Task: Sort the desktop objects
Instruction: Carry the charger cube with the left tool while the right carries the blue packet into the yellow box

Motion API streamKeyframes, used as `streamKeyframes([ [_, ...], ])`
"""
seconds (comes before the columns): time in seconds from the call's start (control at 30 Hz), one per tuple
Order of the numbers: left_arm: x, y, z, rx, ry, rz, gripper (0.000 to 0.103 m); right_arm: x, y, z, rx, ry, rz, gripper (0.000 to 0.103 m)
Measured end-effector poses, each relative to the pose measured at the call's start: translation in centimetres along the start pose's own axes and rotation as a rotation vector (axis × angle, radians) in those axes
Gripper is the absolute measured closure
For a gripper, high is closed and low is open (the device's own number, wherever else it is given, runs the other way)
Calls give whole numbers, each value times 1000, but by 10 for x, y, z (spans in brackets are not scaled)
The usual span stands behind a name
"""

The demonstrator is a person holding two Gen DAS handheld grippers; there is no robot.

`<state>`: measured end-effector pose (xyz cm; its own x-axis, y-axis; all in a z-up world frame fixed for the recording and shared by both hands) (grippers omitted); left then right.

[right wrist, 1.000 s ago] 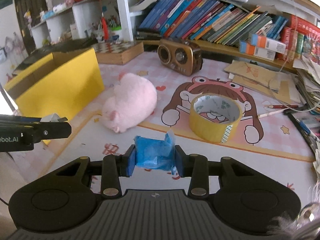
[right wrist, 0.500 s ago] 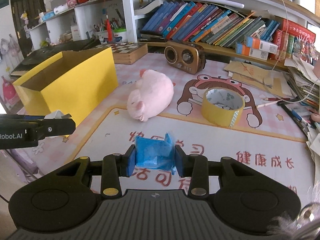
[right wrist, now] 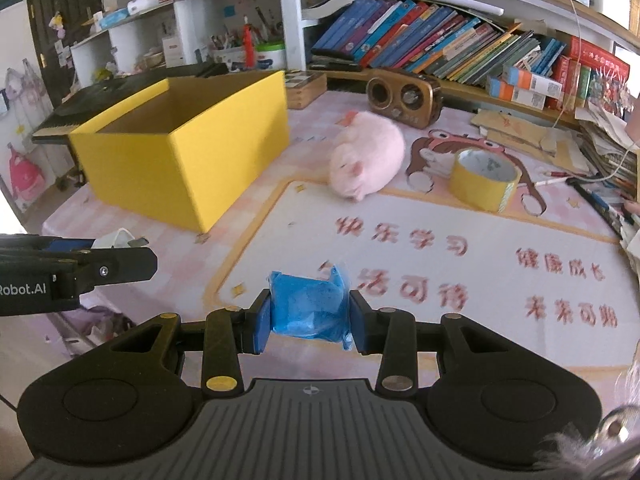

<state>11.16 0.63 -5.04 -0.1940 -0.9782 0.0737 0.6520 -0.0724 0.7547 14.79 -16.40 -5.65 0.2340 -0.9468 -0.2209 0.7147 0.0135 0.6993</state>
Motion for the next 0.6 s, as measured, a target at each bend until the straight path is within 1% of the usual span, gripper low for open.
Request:
streamKeyframes([
  [0.13, -9, -21, 16, -19, -5, 7, 58, -20, -23, 9, -19, -2, 0, 67],
  [0.33, -21, -43, 36, -35, -7, 19, 58, -45, -51, 20, -47, 0, 2, 67],
  [0.47, -27, -51, 50, -25, 4, 22, 58, -59, -61, 25, -52, 11, 6, 67],
  [0.6, -35, -55, 61, -8, 21, 31, 58, -70, -63, 29, -43, 23, 18, 67],
])
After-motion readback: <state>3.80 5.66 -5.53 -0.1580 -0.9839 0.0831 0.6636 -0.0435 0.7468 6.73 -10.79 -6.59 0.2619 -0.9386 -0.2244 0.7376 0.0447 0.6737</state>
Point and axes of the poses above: each gripper's, at about its wrist camera, not at the fingertips, and z roughly against the way its jaws point, x to its right, y to its top, the point moved 3 cm from there along -z, roughly the way its jaws point, and after that the axes turned 12 degrees about -z, right-handed, at the moved point
